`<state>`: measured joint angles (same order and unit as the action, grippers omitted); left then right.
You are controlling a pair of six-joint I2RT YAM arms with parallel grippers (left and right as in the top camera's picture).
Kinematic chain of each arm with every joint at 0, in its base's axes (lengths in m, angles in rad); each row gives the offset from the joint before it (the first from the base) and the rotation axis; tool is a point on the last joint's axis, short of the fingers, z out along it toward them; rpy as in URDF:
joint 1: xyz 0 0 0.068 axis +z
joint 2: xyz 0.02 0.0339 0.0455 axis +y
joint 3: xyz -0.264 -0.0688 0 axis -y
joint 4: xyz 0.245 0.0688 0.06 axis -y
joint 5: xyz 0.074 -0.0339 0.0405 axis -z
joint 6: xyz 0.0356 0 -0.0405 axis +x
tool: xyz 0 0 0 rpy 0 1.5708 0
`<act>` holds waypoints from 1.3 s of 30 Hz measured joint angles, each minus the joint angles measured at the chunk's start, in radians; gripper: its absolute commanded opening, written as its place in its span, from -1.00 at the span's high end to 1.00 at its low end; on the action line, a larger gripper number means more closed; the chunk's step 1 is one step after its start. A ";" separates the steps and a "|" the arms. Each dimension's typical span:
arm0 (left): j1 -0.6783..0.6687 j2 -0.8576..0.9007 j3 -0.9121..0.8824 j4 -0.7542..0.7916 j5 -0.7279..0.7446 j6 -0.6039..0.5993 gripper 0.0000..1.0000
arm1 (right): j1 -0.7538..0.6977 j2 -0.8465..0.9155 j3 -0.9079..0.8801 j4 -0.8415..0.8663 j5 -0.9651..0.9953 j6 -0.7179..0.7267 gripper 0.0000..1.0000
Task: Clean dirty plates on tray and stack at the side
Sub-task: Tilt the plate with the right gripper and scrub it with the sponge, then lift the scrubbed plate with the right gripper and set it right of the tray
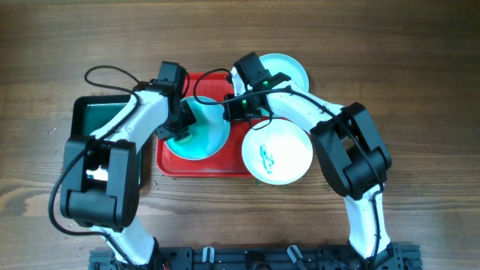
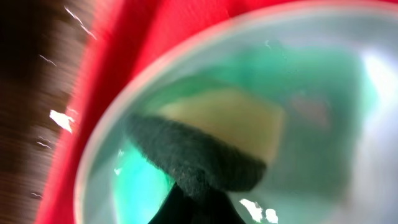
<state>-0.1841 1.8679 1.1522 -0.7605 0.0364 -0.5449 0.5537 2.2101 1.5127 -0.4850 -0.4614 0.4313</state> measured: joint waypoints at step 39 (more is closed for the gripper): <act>0.277 -0.125 0.483 -0.340 0.148 0.047 0.92 | 0.324 -0.427 -0.020 -0.280 1.111 -0.026 0.91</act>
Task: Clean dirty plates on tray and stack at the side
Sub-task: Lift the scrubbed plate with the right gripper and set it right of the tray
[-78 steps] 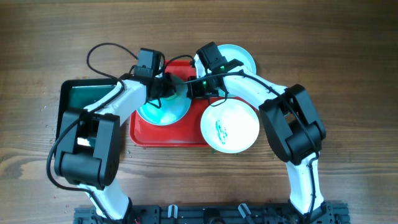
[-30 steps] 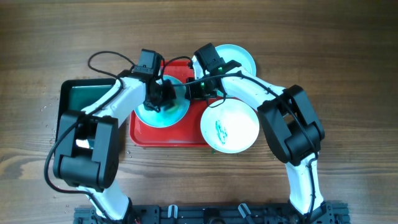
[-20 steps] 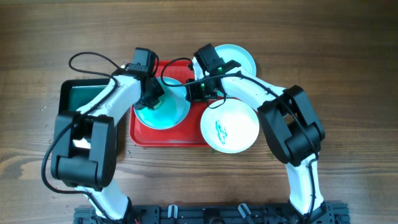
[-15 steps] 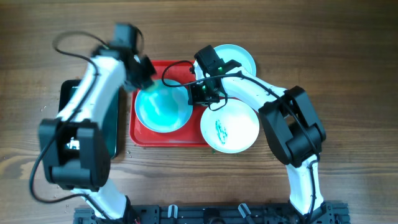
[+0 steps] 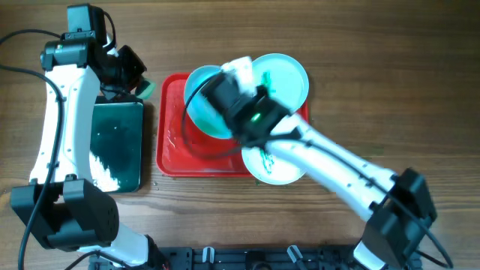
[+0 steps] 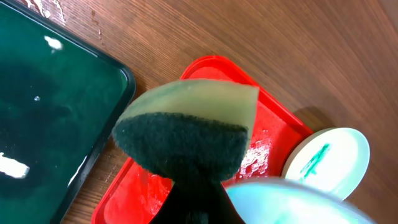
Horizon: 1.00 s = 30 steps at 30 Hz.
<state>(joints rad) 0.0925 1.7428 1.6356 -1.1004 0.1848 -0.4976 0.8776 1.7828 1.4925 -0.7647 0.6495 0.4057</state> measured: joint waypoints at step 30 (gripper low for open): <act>-0.167 0.000 -0.039 0.002 -0.008 -0.023 0.92 | -0.217 -0.145 -0.001 -0.149 -0.389 -0.069 0.92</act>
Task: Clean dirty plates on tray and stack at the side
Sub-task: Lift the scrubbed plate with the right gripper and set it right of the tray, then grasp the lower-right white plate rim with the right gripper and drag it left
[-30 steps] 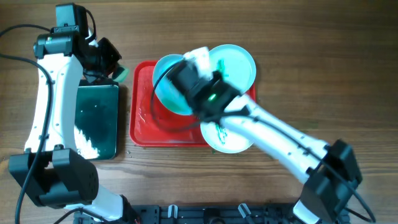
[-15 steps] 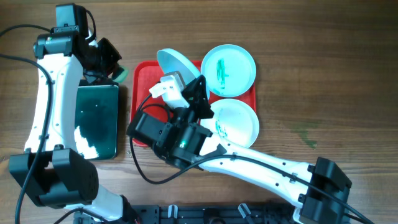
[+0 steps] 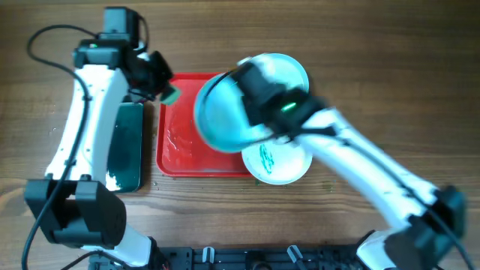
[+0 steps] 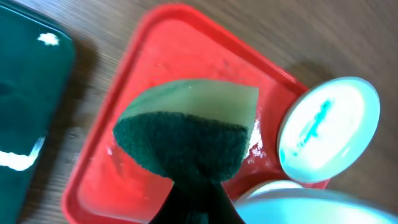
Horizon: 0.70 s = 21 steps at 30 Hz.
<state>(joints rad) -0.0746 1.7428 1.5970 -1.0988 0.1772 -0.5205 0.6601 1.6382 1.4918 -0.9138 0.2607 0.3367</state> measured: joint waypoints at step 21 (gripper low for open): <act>-0.082 0.000 -0.025 0.072 -0.052 -0.039 0.92 | -0.980 -0.067 -0.590 0.274 -0.343 -0.013 0.17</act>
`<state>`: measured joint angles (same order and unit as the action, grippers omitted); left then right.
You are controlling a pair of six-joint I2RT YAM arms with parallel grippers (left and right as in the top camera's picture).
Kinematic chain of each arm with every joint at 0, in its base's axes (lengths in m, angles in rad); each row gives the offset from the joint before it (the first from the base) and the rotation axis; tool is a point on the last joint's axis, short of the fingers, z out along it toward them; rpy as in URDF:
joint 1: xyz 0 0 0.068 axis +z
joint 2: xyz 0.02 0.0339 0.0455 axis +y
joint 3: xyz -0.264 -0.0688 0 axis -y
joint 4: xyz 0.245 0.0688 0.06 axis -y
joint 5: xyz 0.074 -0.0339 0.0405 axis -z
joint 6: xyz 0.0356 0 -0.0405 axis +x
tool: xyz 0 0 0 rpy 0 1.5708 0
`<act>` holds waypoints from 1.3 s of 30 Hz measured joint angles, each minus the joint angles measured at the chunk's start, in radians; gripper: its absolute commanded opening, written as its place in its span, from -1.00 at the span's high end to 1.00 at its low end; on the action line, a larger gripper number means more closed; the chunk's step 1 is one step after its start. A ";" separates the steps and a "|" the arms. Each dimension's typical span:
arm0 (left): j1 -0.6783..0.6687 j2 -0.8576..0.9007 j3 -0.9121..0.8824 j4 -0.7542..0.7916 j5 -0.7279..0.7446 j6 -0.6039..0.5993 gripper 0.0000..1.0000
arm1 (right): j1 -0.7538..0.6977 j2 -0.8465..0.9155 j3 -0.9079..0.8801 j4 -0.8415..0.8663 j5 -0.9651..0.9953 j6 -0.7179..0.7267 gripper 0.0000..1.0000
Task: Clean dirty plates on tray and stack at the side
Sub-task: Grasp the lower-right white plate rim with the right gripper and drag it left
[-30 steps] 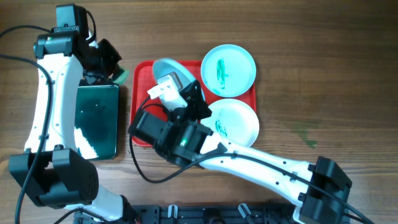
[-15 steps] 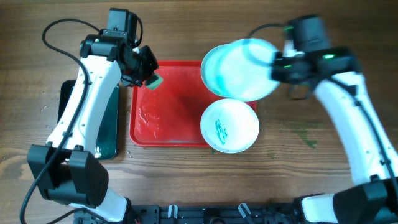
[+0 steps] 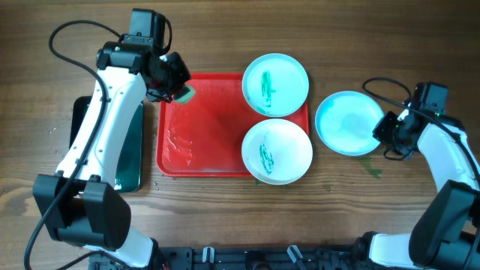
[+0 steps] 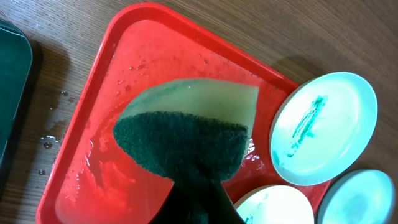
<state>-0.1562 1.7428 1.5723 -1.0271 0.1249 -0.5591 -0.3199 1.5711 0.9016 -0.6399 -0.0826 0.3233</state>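
Observation:
My left gripper (image 3: 177, 87) is shut on a sponge (image 4: 186, 134), yellow-green with a dark green scouring face, above the far left corner of the wet red tray (image 3: 202, 127). Two white plates smeared with green sit at the tray's right side: one far (image 3: 275, 84), one near (image 3: 277, 151). A clean light blue plate (image 3: 346, 122) lies flat on the table to the right of the tray. My right gripper (image 3: 387, 132) is at that plate's right rim; its jaws are too small to read.
A dark green tray (image 3: 129, 154) with water in it lies on the table left of the red tray, partly under my left arm. Black cables loop off both arms. The wooden table (image 3: 360, 45) extends behind and to the right.
The light blue plate was held tilted above the red tray by my right gripper; it now lies flat on the table to the tray's right. My left gripper with the sponge has shifted slightly right.
First the sponge was pressed into the light blue plate, which my right gripper held tilted over the red tray. Then the sponge was over by the dark green tray while the plate stayed raised. The sponge returned to the red tray, and the plate now rests on the table.

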 measured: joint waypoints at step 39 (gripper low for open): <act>0.000 0.000 -0.001 0.040 0.000 0.000 0.92 | 0.525 -0.031 -0.109 0.043 -0.301 -0.145 0.91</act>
<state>-0.1562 1.7428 1.5715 -0.9867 0.1246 -0.5591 0.2054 1.5406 0.7929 -0.5964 -0.3840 0.1780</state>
